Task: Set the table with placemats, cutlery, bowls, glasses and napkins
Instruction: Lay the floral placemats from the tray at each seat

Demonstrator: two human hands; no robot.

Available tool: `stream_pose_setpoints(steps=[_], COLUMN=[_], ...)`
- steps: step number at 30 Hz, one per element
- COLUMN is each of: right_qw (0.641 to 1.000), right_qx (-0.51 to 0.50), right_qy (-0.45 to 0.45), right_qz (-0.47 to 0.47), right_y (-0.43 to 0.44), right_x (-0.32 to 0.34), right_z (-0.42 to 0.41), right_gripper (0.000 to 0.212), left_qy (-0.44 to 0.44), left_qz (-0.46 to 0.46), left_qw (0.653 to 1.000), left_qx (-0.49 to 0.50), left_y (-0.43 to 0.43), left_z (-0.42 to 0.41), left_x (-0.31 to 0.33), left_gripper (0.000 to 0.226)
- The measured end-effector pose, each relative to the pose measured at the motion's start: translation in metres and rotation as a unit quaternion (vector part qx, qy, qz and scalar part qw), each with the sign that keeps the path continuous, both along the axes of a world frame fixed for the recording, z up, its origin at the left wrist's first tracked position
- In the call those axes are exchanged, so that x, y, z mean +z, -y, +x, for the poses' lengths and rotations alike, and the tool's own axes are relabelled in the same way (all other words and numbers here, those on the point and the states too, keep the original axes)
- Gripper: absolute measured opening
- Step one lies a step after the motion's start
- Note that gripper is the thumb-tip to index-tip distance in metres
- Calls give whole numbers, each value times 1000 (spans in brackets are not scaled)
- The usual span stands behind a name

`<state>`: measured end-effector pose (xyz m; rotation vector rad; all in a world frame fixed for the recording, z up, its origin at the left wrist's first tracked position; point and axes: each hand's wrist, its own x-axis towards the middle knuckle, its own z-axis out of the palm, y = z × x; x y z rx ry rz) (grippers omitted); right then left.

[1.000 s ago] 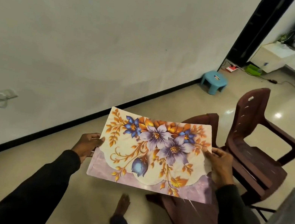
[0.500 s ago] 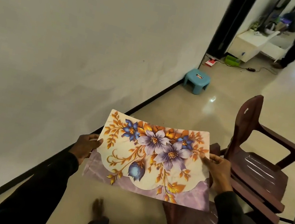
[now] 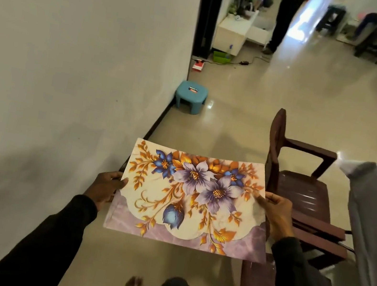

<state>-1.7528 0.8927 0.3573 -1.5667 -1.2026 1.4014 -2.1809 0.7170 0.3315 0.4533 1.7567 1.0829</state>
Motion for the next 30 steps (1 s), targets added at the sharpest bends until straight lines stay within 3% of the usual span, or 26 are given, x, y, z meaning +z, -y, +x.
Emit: stream_pose_setpoints(steps=[9,17,30], right_qw=[996,990,974], right_qx=[-88,-137,-226], right_qy=[8,-7,2], right_qz=[10,18,14], right_y=[-80,-212,-413], right_x=[-3,-21,-17], right_z=[-21,-13,17], right_gripper=[6,23,19], left_qy=[5,-6,-3], left_qz=[-3,-6,-24], left_qw=[996,990,975], left_qx=[-89,-139,-221], left_y=[-162,-350,-635], left_z=[-44,-40,-9], left_x=[-5,-8,-9], left_gripper=[21,12,15])
